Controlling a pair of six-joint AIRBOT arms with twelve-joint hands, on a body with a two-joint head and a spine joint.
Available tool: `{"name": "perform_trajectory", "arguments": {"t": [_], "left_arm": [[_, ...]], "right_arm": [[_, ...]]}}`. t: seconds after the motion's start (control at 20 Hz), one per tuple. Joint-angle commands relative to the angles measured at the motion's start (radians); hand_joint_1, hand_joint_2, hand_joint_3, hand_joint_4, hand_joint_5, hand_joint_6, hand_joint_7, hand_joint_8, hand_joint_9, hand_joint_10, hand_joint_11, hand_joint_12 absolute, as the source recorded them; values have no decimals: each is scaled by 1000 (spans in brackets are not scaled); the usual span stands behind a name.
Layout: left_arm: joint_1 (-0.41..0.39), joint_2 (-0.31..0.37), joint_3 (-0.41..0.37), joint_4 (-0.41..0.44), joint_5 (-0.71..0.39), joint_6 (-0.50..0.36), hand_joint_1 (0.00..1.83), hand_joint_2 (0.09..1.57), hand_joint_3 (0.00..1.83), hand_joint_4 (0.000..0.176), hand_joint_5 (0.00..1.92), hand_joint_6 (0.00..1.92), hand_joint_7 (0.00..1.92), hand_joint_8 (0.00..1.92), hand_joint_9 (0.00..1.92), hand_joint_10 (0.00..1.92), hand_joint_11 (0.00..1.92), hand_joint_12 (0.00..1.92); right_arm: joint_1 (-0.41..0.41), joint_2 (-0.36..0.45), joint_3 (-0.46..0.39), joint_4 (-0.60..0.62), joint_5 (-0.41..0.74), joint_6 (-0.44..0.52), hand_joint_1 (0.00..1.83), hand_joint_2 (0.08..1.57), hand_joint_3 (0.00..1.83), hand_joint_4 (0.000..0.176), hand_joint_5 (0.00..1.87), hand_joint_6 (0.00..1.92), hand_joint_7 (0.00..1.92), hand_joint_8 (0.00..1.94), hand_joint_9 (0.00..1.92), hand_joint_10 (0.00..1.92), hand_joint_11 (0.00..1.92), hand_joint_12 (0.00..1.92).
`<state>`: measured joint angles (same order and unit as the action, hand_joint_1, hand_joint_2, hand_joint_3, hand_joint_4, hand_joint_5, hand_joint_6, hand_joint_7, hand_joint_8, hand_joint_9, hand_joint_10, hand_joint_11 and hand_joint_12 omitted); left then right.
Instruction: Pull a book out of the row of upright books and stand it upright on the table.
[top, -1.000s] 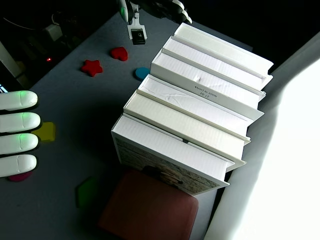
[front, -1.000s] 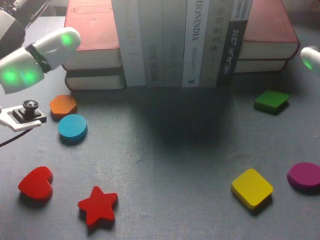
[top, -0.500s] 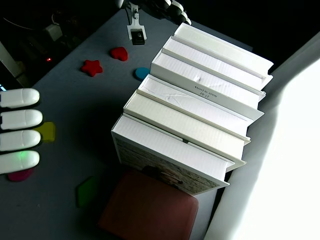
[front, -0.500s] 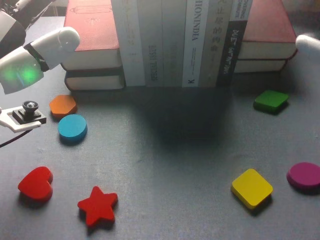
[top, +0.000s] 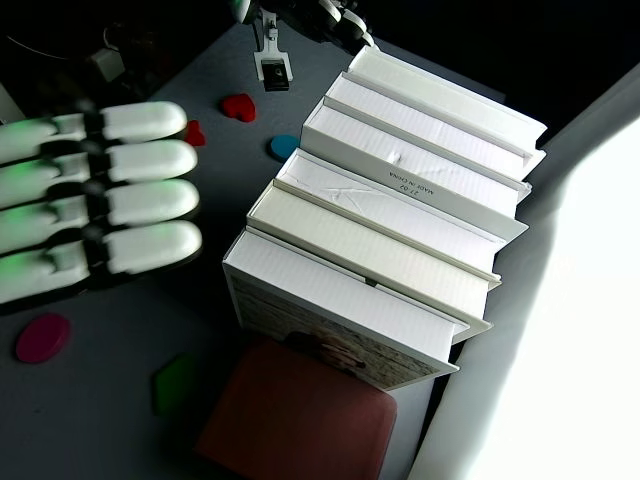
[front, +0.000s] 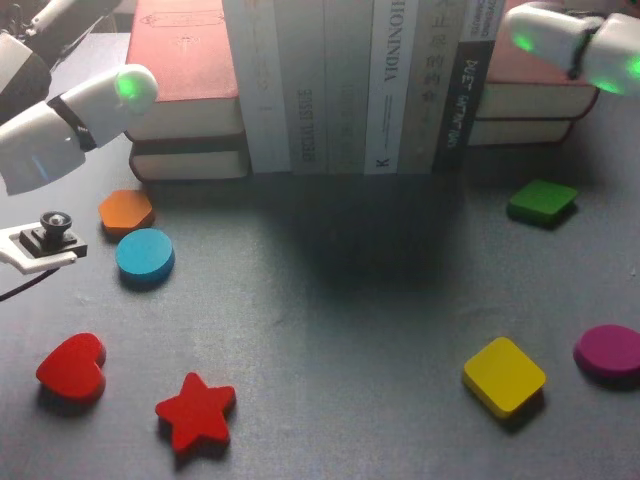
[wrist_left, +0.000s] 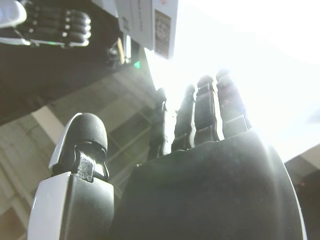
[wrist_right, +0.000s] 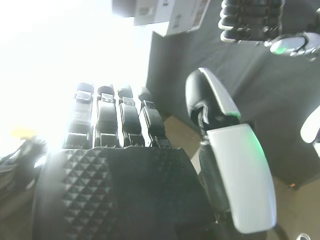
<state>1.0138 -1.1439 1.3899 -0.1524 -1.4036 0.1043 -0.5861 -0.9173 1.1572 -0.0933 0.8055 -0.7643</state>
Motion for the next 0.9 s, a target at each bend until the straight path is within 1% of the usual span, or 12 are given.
{"name": "perform_trajectory", "arguments": {"t": [0.0, 0.1, 0.15, 0.2, 0.3, 0.35, 0.4, 0.45, 0.5, 0.55, 0.75, 0.85], "left_arm": [[-6, -2, 6, -20, -119, -7, 198, 1358, 1, 103, 121, 0, 0, 0, 0, 0, 0, 0], [-6, -2, 6, -20, -119, -7, 211, 1353, 0, 97, 127, 3, 0, 0, 0, 0, 0, 0], [-6, -3, 6, -20, -119, -7, 221, 1352, 0, 101, 129, 3, 0, 0, 0, 0, 0, 0], [-6, -3, 7, -20, -118, -7, 227, 1355, 0, 96, 133, 5, 0, 0, 0, 0, 0, 0], [-5, -6, 9, -19, -113, -7, 217, 1353, 0, 97, 134, 4, 0, 0, 0, 0, 0, 0], [-4, -7, 10, -19, -113, -7, 219, 1351, 0, 109, 134, 3, 0, 0, 0, 0, 0, 0], [-3, -8, 10, -20, -114, -7, 223, 1352, 0, 104, 135, 4, 0, 0, 0, 0, 0, 0], [-3, -10, 10, -20, -114, -7, 227, 1354, 0, 102, 138, 5, 0, 0, 0, 0, 0, 0], [-3, -11, 10, -20, -114, -7, 255, 1353, 0, 101, 143, 6, 0, 0, 0, 0, 0, 0], [-3, -12, 11, -20, -113, -7, 263, 1352, 0, 108, 145, 6, 0, 0, 0, 0, 0, 0], [-3, -12, 11, -20, -114, -8, 286, 1353, 0, 99, 153, 8, 0, 0, 0, 0, 0, 0], [-2, -12, 11, -20, -115, -10, 268, 1356, 1, 102, 153, 6, 0, 0, 0, 0, 0, 0]], "right_arm": [[30, -10, 12, 12, 56, -1, 368, 1377, 0, 0, 49, 14, 0, 0, 0, 0, 0, 0], [63, -33, 34, 0, 10, -2, 211, 1370, 0, 0, 53, 13, 0, 0, 0, 0, 0, 0], [77, -44, 44, -4, -12, -4, 163, 1369, 0, 0, 53, 12, 0, 0, 0, 0, 0, 0], [87, -50, 50, -7, -27, -6, 127, 1376, 3, 0, 84, 24, 0, 0, 0, 0, 0, 0], [111, -67, 65, -14, -79, -20, 117, 1384, 6, 0, 124, 40, 0, 0, 0, 0, 0, 0], [122, -74, 70, -14, -100, -32, 117, 1397, 11, 0, 153, 51, 0, 0, 0, 0, 0, 0], [134, -82, 75, -14, -117, -39, 115, 1400, 11, 0, 191, 67, 0, 0, 0, 0, 0, 0], [142, -86, 79, -16, -130, -44, 92, 1405, 11, 8, 210, 70, 0, 0, 0, 0, 0, 0], [147, -89, 82, -19, -136, -46, 71, 1408, 9, 7, 225, 72, 0, 0, 0, 0, 0, 0], [156, -96, 85, -26, -145, -47, 65, 1403, 6, 0, 239, 76, 0, 0, 0, 0, 0, 0], [173, -109, 92, -42, -171, -55, 78, 1402, 2, 0, 280, 79, 0, 0, 0, 0, 0, 0], [173, -110, 90, -46, -172, -56, 89, 1405, 2, 0, 422, 127, 0, 0, 0, 0, 0, 0]]}}
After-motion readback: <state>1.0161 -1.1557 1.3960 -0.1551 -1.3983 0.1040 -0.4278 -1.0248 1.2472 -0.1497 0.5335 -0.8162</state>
